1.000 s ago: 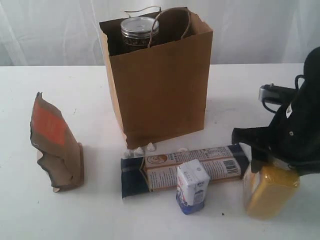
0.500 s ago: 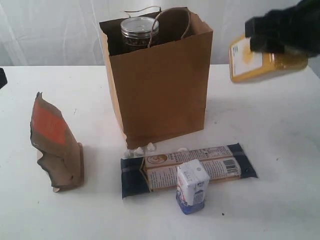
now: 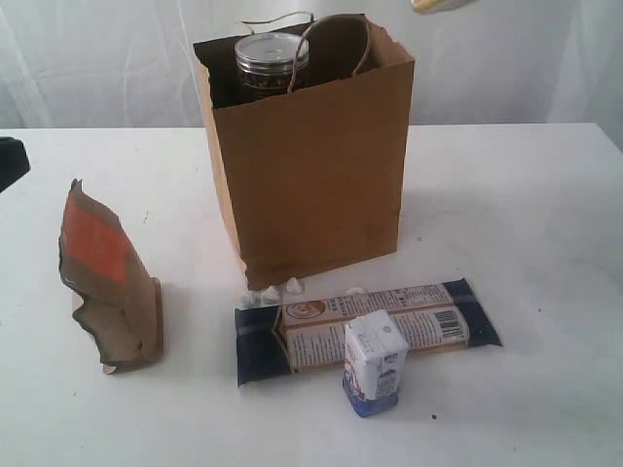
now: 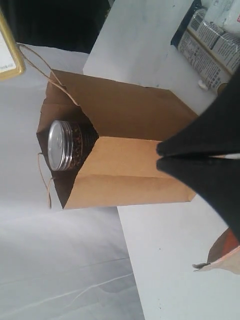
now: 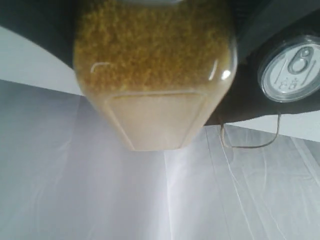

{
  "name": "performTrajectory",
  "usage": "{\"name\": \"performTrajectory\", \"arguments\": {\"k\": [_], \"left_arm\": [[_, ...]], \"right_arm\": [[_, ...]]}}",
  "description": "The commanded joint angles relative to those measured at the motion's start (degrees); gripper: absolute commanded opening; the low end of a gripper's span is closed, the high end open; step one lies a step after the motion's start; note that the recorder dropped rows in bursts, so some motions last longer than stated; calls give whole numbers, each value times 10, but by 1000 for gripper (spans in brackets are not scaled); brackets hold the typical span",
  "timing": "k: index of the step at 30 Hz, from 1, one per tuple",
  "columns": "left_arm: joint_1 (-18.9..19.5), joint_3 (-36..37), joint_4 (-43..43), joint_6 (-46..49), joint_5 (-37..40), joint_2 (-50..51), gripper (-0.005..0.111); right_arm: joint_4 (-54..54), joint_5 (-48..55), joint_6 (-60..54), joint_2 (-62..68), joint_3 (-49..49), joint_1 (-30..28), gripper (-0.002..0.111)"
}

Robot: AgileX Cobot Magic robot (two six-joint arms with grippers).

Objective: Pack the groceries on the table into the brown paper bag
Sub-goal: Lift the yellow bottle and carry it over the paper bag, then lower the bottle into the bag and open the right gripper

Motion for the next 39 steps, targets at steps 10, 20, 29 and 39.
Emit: {"name": "performTrajectory", "arguments": {"k": [10, 20, 29, 39], "left_arm": [[0, 3, 7, 0, -4, -4, 0], [0, 3, 7, 0, -4, -3, 0], [0, 3, 7, 0, -11, -2, 0], [0, 3, 7, 0, -20, -2, 0]], "right_arm": [[182, -64, -235, 101, -41, 0, 0], [187, -81, -290, 152, -42, 33, 0], [121, 0, -214, 213, -120, 37, 0], [39, 93, -130, 262, -213, 40, 0]]}}
